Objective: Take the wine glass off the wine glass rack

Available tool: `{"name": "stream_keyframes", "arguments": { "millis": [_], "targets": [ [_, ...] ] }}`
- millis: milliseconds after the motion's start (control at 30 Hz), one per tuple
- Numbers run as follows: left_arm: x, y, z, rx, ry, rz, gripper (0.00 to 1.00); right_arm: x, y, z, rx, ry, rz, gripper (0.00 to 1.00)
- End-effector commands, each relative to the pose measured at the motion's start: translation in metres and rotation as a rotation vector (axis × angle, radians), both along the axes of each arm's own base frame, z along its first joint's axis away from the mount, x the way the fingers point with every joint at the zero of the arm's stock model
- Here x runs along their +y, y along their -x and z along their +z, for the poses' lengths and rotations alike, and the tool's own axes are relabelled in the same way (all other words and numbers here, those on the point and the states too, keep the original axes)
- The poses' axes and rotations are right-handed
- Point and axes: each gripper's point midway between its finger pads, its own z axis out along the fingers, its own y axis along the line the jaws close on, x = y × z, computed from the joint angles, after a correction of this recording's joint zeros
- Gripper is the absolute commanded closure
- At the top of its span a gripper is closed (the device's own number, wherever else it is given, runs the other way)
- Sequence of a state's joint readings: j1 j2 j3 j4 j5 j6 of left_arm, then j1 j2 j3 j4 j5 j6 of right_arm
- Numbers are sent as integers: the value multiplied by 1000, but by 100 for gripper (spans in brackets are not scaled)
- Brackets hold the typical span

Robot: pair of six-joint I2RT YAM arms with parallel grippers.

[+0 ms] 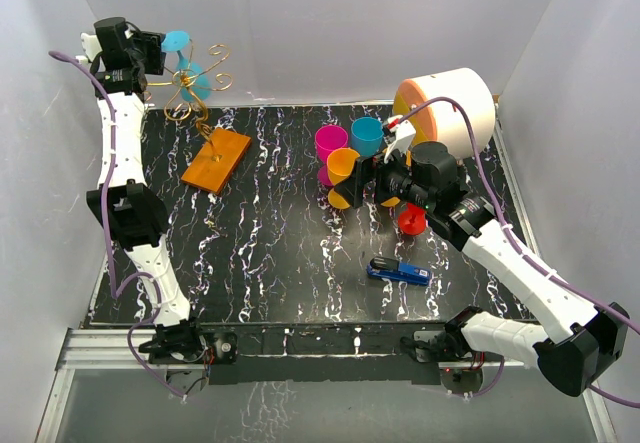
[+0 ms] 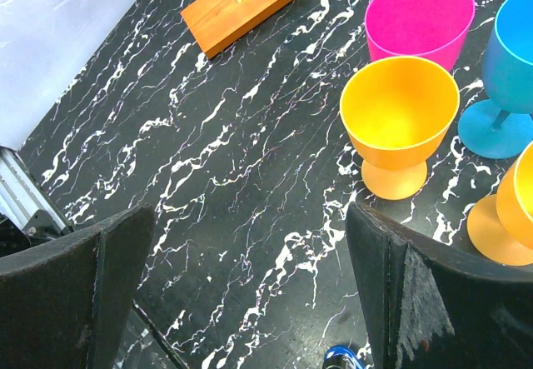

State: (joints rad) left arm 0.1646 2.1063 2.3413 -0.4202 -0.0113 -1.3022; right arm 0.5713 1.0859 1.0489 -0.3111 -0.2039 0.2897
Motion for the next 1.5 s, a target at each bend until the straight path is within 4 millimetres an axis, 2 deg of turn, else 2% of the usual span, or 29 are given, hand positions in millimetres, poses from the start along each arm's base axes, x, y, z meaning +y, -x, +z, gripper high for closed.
{"name": "stream_keyframes", "arguments": {
  "millis": [0,100,267,533,833,1133,1467],
  "targets": [
    [0,-1,7,-14,-18,20,54,-3,-3,20,-75,-35,-17,2],
    [-1,-3,5,-13,-21,20,55,-3,-3,20,-74,-36,-16,2],
    [-3,-8,1,-18,-12,5,64,-3,-3,20,-75,-33,-19,2],
    [-4,-6,12,-48,-20,6,78,-4,-3,21,-81,-32,-22,2],
    [-2,-1,26,-79,-33,17,86,-4,-2,21,-78,-32,-20,2],
    [-4,0,29,-89,-27,13,95,-4,-2,22,-78,-35,-16,2],
    [-7,-3,47,-182,5,-18,100,-4,0,26,-85,-41,-13,2]
  ]
}}
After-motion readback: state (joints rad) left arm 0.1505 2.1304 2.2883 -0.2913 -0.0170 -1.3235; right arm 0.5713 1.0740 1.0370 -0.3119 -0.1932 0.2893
